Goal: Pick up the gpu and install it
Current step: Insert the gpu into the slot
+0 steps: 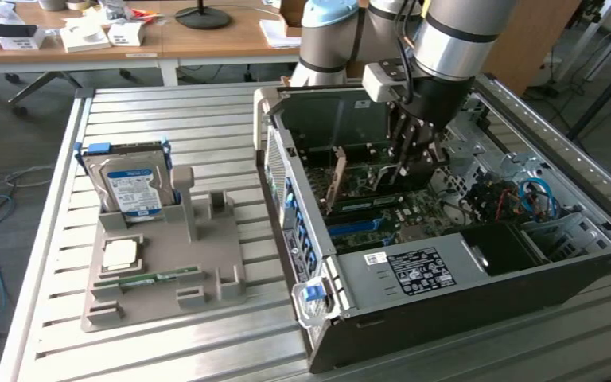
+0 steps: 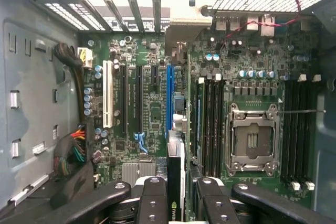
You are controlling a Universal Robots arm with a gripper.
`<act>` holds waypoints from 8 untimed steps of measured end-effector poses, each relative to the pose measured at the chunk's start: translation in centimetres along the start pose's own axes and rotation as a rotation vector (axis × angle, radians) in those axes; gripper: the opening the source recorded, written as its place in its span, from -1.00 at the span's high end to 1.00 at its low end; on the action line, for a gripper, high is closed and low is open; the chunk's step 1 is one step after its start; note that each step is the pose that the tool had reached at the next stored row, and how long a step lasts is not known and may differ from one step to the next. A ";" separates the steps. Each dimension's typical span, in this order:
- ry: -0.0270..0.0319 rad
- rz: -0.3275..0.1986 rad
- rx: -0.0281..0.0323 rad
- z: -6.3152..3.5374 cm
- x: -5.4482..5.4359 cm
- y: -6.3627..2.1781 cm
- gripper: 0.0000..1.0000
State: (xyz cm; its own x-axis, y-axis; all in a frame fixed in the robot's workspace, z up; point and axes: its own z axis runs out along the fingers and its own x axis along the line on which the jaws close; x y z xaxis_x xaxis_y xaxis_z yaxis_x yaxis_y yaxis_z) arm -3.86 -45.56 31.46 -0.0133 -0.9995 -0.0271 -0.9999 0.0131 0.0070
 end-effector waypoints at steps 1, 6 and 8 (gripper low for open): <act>0.0000 0.000 0.0000 0.02 0.0 0.11 0.47; -0.0001 0.000 0.0000 0.51 0.0 0.20 0.47; 0.0000 0.000 0.0000 0.81 0.0 0.21 0.47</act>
State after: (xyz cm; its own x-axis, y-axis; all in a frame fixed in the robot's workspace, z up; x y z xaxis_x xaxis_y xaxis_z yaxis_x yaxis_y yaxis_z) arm -4.08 -45.55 30.65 -0.0132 -0.9995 -0.0271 -0.9999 0.0131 0.0070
